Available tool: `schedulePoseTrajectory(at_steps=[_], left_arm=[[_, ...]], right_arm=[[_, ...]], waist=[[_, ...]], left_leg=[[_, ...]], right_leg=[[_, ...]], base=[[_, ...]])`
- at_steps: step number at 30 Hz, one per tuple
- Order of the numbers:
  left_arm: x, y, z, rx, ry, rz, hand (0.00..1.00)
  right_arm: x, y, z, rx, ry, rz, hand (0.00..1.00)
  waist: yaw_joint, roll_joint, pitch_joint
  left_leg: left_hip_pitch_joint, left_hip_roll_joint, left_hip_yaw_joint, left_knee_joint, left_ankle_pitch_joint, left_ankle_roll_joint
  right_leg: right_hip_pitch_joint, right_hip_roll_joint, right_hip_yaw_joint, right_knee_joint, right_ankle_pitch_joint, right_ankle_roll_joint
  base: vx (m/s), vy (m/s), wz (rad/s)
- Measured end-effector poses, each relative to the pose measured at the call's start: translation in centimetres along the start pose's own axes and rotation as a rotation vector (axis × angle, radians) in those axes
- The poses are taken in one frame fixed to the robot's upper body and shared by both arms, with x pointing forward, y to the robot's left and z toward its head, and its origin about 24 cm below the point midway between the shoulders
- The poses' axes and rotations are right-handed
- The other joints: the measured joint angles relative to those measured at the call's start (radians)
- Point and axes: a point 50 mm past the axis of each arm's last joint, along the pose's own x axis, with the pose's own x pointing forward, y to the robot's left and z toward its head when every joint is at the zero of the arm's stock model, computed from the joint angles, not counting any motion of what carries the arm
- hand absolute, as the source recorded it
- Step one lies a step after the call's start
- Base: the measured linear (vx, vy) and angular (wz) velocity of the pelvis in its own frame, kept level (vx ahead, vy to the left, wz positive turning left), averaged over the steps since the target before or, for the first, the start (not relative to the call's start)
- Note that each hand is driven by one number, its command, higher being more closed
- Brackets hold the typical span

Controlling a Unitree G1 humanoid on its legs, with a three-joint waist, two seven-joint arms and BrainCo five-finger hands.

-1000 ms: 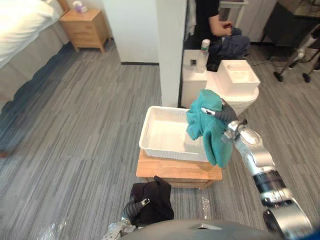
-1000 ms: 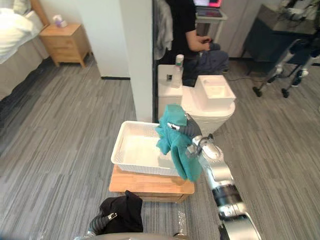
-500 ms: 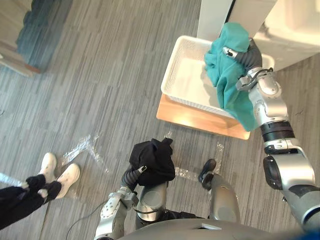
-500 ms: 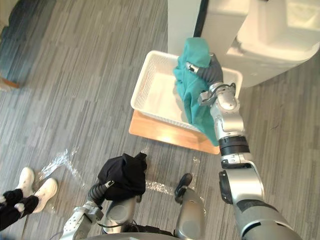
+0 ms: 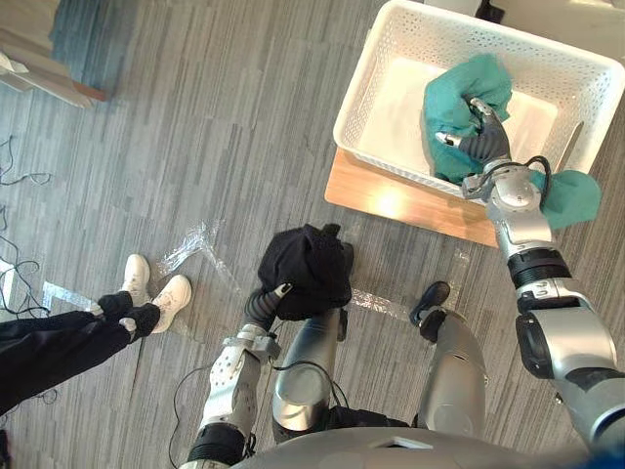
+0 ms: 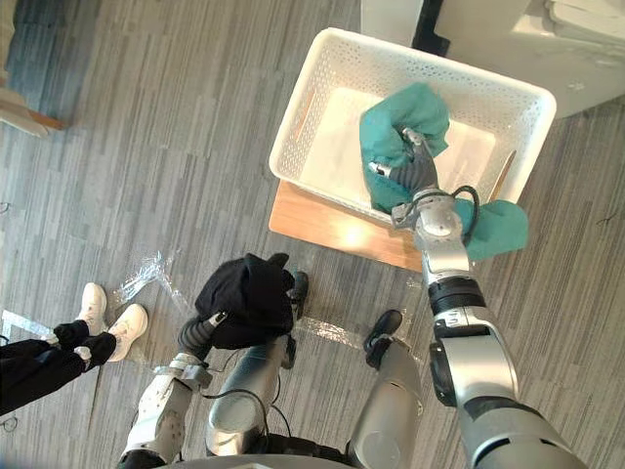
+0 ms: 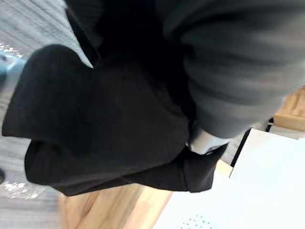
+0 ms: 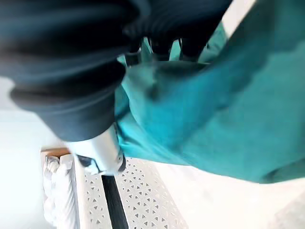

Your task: Tidy the bed and pick cloth on bed and put in laundry

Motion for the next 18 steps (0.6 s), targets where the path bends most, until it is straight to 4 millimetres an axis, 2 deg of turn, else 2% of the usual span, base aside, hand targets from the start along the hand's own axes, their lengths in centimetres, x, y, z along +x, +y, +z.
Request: schedulePoseTrajectory(at_steps=[3, 5, 7, 10, 15, 18], left_arm=[[0.1, 0.0, 0.5, 0.008, -0.022, 0.012, 1.00], [0.4, -0.2, 1.3, 0.021, -0.055, 0.023, 1.00], [0.3, -0.3, 1.7, 0.033, -0.064, 0.029, 1.00], [-0.6, 0.2, 1.9, 0.081, -0.050, 0.059, 1.00], [-3.1, 3.0, 1.8, 0.094, 0.006, 0.189, 1.00], [-5.0, 4.7, 2.8, 0.108, -0.015, 0.299, 1.00]], right_arm=[[0.0, 0.7, 1.1, -0.036, -0.061, 0.026, 0.00], [0.1, 1.0, 2.5, -0.083, -0.124, 0.036, 0.00], [0.0, 1.2, 3.2, -0.121, -0.160, 0.039, 0.00], [-0.6, 1.9, 3.6, -0.164, -0.201, 0.074, 0.00], [-2.4, 2.3, 2.4, -0.185, -0.192, 0.097, 0.00], [-5.4, 2.3, 0.1, -0.166, -0.136, 0.087, 0.00]], waist=[[-0.011, -0.014, 0.009], [-0.014, -0.037, 0.015], [-0.016, -0.049, 0.019], [-0.018, -0.071, 0.015], [-0.014, -0.131, -0.029], [-0.014, -0.166, -0.104]], left_leg=[[0.003, 0.003, 0.000, 0.000, 0.000, 0.000], [0.020, 0.014, 0.006, 0.001, -0.001, -0.001], [0.051, 0.019, 0.012, -0.001, -0.002, -0.002], [0.116, 0.032, 0.019, 0.000, -0.020, -0.006], [0.176, 0.051, 0.036, -0.005, -0.040, -0.005], [0.225, 0.060, 0.043, -0.027, -0.046, -0.006]], right_leg=[[0.008, 0.005, -0.003, -0.004, 0.004, 0.001], [0.036, 0.023, -0.005, -0.037, 0.023, -0.005], [0.076, 0.034, -0.004, -0.065, 0.034, -0.005], [0.159, 0.063, 0.003, -0.126, 0.057, 0.000], [0.234, 0.095, 0.012, -0.190, 0.078, 0.007], [0.297, 0.119, 0.016, -0.251, 0.092, 0.015]], base=[[0.04, -0.046, -0.01], [0.05, -0.035, -0.10], [0.04, -0.012, -0.13], [0.01, 0.016, -0.18], [0.01, 0.012, -0.12], [0.06, 0.004, -0.03]])
